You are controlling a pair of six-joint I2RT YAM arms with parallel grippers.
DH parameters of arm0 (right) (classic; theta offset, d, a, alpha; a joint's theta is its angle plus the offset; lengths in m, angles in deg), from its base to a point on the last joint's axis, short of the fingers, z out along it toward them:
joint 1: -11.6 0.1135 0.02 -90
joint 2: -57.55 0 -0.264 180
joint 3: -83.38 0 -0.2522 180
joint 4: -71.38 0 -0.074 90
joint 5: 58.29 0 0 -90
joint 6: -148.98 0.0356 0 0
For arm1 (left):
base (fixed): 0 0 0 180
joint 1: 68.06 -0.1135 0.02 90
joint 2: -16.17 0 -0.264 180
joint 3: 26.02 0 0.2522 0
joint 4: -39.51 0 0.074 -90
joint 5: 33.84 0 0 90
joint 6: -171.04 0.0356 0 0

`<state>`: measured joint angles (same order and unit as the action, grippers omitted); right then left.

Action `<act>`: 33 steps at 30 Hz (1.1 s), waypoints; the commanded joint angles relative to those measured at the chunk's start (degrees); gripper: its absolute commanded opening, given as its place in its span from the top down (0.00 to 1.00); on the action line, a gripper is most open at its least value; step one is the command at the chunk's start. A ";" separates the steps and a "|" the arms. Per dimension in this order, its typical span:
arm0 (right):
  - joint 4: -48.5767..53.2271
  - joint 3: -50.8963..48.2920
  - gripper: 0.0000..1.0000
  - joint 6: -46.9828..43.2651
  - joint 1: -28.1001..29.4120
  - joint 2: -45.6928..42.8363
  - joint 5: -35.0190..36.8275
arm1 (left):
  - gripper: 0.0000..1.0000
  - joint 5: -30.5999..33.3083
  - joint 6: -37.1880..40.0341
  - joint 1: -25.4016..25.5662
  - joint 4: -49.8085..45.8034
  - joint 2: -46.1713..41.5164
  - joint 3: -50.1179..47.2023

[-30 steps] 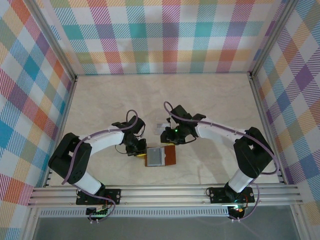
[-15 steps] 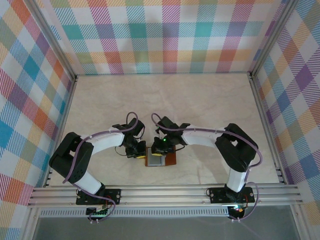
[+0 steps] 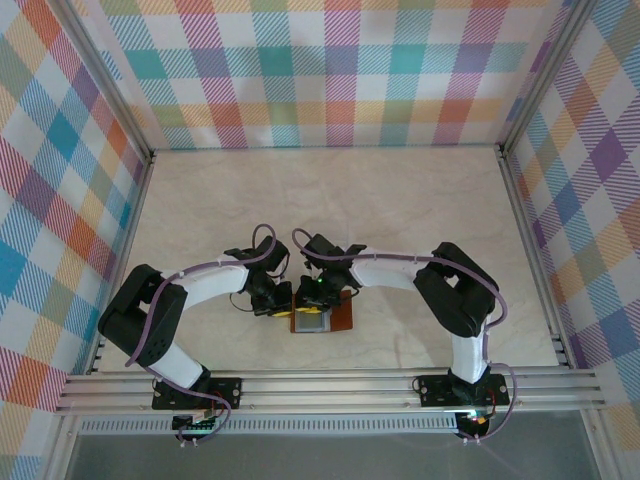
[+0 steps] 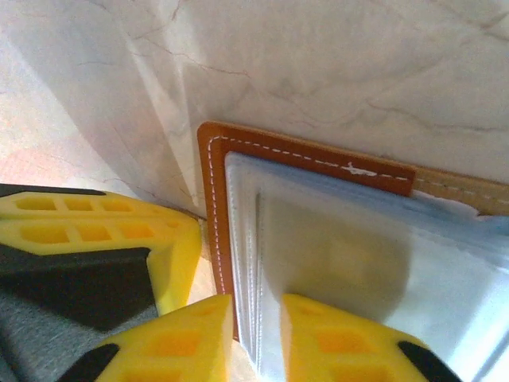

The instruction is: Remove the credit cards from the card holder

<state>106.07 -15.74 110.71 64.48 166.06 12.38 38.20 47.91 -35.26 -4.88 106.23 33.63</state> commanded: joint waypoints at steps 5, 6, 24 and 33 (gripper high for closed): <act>11.71 3.55 0.66 -1.92 1.32 0.43 6.62 | 0.91 1.18 0.97 -0.45 -0.03 0.21 -1.85; 13.18 4.19 0.65 -2.31 1.50 0.39 7.64 | 0.90 1.17 0.94 -0.45 0.10 0.16 -1.78; 28.36 10.82 0.47 -5.19 3.03 0.72 19.30 | 0.90 1.17 0.91 -0.45 0.47 0.38 -1.39; 31.80 10.42 0.42 -5.14 3.07 -0.54 23.10 | 0.90 1.17 0.96 -0.45 -0.39 0.08 -0.42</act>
<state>134.33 -6.37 106.10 67.13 166.12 32.86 38.22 47.91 -35.26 -4.62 106.10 33.43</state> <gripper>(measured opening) 0.575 0.097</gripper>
